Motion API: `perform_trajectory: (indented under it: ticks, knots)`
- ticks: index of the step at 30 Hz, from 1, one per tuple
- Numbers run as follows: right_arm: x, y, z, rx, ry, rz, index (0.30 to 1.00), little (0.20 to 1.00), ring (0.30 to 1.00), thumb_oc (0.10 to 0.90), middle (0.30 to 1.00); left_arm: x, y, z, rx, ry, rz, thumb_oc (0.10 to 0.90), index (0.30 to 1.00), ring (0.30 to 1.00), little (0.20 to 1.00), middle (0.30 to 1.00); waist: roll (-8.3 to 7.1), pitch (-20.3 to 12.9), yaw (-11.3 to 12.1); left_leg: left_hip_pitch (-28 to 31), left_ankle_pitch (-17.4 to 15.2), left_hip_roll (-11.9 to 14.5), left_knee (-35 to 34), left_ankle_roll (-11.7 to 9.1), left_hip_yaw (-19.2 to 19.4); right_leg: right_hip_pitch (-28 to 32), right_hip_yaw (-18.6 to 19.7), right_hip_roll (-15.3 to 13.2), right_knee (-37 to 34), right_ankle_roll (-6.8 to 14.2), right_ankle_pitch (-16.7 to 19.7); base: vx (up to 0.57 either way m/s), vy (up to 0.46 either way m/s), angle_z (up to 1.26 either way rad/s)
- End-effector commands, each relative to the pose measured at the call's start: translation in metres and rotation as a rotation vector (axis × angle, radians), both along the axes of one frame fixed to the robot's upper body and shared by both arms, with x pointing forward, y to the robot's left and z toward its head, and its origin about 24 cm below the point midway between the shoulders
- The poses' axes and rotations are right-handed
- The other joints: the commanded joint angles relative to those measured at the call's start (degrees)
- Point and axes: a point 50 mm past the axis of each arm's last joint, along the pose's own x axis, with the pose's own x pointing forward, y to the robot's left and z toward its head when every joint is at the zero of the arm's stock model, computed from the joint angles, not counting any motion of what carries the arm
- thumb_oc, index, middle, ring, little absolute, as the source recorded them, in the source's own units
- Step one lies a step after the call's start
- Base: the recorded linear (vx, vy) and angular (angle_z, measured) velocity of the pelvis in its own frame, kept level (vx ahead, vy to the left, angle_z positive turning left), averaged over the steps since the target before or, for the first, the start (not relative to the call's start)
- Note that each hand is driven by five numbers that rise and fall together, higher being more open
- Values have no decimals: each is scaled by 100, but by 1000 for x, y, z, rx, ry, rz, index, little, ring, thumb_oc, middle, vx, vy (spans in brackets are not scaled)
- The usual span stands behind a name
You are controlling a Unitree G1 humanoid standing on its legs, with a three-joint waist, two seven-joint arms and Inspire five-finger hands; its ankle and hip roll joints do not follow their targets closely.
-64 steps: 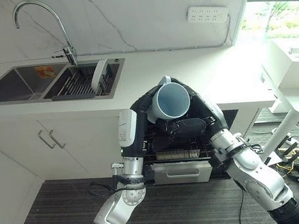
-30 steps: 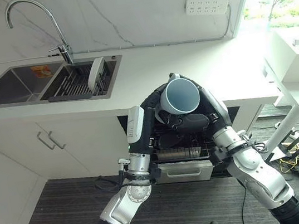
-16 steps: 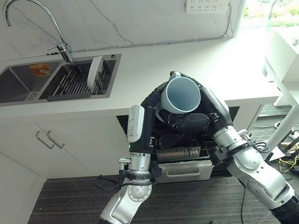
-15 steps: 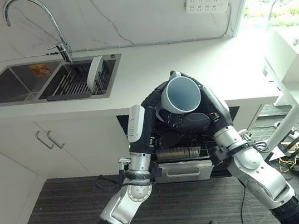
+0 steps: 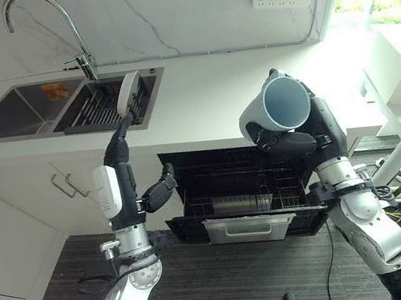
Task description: Place the dishes in the dishwasher.
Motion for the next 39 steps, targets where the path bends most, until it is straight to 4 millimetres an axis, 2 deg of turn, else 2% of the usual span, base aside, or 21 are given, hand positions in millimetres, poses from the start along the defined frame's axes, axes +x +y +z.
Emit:
perform_trajectory:
  ticks: [1, 4, 10, 12, 22, 26, 30, 39]
  knots:
    - [-14, -7, 58, 94, -341, -14, 300, 300, 300, 400, 300, 3, 2, 40, 44, -263, -15, 800, 900, 900, 900, 900, -69, -321, 52, -82, -1242, -26, 554, 32, -430, 287, -70, 160, 285, 168, -1153, 0, 0, 0]
    - [-14, -10, 55, 93, -333, -35, 300, 300, 300, 400, 300, 3, 5, 38, 51, -252, -22, 800, 900, 900, 900, 900, -71, -313, 41, -89, -1235, -24, 554, 24, -428, 280, -79, 148, 285, 168, -1153, 0, 0, 0]
    - [-21, -21, 47, 39, -316, -33, 300, 300, 300, 400, 300, 6, 11, 39, -36, -49, -178, 800, 900, 900, 900, 900, -40, -257, -18, -125, -1205, -28, 554, 31, -418, 221, -61, 134, 285, 199, -1122, 0, 0, 0]
    - [-23, -25, 44, 19, -297, -21, 300, 300, 300, 400, 300, 7, 13, 37, -49, 66, -250, 800, 900, 900, 900, 900, -25, -225, -65, -140, -1189, -26, 554, 39, -412, 190, -39, 138, 285, 218, -1100, -14, 8, 2]
    - [-29, -46, 30, -56, -208, -29, 300, 300, 300, 400, 300, 12, 8, 43, 156, 434, -511, 800, 900, 900, 900, 900, 134, -44, -394, -188, -1106, 28, 554, 67, -254, 29, 122, 205, 285, 286, -1019, -30, 22, -5]
    - [-29, -54, 28, -68, -182, -38, 300, 300, 300, 400, 300, 16, 13, 49, 270, 520, -499, 800, 900, 900, 900, 900, 191, -16, -496, -192, -1079, 44, 554, 68, -190, -6, 175, 223, 285, 308, -999, -17, 23, -11]
    - [-30, -58, 30, -74, -187, -41, 300, 300, 300, 400, 300, 22, 18, 53, 301, 568, -473, 800, 900, 900, 900, 900, 245, -12, -575, -182, -1067, 59, 554, 67, -130, -17, 214, 239, 285, 320, -1005, 0, 14, -4]
    - [-25, -52, 35, -114, -190, 0, 300, 300, 300, 400, 300, 41, 24, 49, 413, 690, -380, 800, 900, 900, 900, 900, 356, -75, -739, -148, -1043, 95, 554, 48, 5, -34, 376, 316, 285, 308, -1023, 16, 21, -8]
